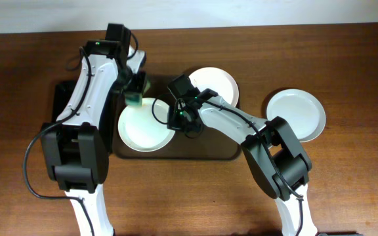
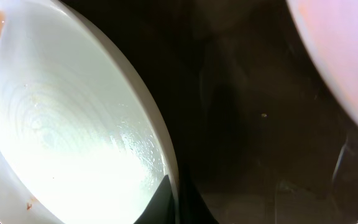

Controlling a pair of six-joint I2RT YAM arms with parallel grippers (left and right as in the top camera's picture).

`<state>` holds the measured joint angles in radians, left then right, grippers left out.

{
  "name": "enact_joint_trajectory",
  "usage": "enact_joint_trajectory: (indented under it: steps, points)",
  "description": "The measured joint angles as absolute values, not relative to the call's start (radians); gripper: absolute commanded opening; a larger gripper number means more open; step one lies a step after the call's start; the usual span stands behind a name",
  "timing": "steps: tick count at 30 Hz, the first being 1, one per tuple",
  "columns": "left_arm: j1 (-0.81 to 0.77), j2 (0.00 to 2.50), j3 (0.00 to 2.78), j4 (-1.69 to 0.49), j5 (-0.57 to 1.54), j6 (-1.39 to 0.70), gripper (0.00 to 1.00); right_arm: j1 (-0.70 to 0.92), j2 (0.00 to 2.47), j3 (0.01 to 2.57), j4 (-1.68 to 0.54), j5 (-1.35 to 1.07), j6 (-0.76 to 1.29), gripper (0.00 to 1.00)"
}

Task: Clean dirty plates on tray and stack at the side
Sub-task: 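Scrub the held front plate with the sponge in the left gripper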

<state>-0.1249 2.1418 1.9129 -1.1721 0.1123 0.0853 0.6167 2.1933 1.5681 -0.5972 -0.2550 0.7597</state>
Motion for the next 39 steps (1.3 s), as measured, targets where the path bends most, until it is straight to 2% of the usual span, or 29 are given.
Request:
enact_joint_trajectory:
  steps: [1,3,10,16,20,24,28,31,33,34,39]
  points:
    - [-0.125,2.142,1.904,-1.237,0.12,0.083,0.0,0.617,2.193,1.568,-0.596,-0.254,0.759,0.04]
    - [-0.125,2.142,1.84,-1.217,0.125,0.081,0.01,0.617,2.193,1.568,-0.595,-0.253,0.76,0.04]
    - [-0.125,2.148,1.579,-0.904,0.242,0.028,0.01,0.617,2.194,1.568,-0.593,-0.252,0.761,0.04]
    - [-0.138,2.143,1.579,-0.871,-0.044,-0.238,0.01,0.617,2.195,1.568,-0.587,-0.252,0.764,0.04]
    - [-0.138,2.143,1.581,-0.995,-0.146,-0.338,0.01,0.619,2.195,1.568,-0.586,-0.26,0.758,0.04]
    - [-0.123,2.143,1.582,-1.068,-0.039,-0.151,0.0,0.619,2.195,1.568,-0.594,-0.26,0.752,0.04]
    - [-0.113,2.143,1.579,-0.944,0.087,-0.002,0.01,0.611,2.195,1.568,-0.597,-0.252,0.76,0.04]
    - [-0.117,2.143,1.573,-0.78,0.098,-0.007,0.0,0.608,2.195,1.568,-0.59,-0.243,0.779,0.04]
    - [-0.126,2.143,1.572,-0.762,0.034,-0.057,0.01,0.608,2.195,1.568,-0.589,-0.242,0.783,0.04]
    - [-0.132,2.143,1.573,-0.78,-0.056,-0.141,0.0,0.609,2.195,1.568,-0.579,-0.242,0.782,0.04]
    - [-0.132,2.141,1.58,-0.96,-0.078,-0.173,0.01,0.612,2.195,1.568,-0.591,-0.25,0.764,0.04]
